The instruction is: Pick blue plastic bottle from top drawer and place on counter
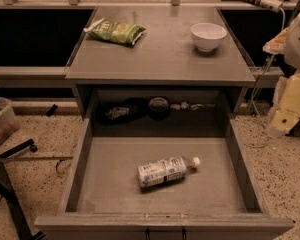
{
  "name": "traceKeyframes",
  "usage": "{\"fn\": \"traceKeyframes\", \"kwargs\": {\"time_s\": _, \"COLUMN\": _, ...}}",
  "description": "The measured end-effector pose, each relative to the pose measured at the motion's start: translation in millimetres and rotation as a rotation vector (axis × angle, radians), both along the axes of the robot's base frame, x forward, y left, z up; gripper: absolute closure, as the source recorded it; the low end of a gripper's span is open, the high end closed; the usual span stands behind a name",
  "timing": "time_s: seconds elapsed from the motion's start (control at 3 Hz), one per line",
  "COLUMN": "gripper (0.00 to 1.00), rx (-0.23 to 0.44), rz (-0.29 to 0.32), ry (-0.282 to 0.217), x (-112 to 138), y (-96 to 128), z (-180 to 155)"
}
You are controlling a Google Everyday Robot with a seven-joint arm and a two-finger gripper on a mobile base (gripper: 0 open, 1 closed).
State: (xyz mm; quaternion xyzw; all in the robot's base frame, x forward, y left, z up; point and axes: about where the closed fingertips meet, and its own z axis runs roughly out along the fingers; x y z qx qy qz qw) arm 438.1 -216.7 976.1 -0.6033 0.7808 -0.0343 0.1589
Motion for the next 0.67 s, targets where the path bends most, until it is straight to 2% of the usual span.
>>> {"fn": "traceKeyframes", "kwargs": {"time_s": 0.33, "gripper": 0.0, "rx": 0.0, "rz": 0.0, "ry": 0.0, "x": 0.0, "y": 0.0, "z": 0.0}}
{"fn": "traceKeyframes", "kwargs": {"time_s": 0.67, "gripper": 0.0, "rx": 0.009, "rz": 0.001, "ry": -0.02, "x": 0.7, "y": 2.1, "z": -4.1}}
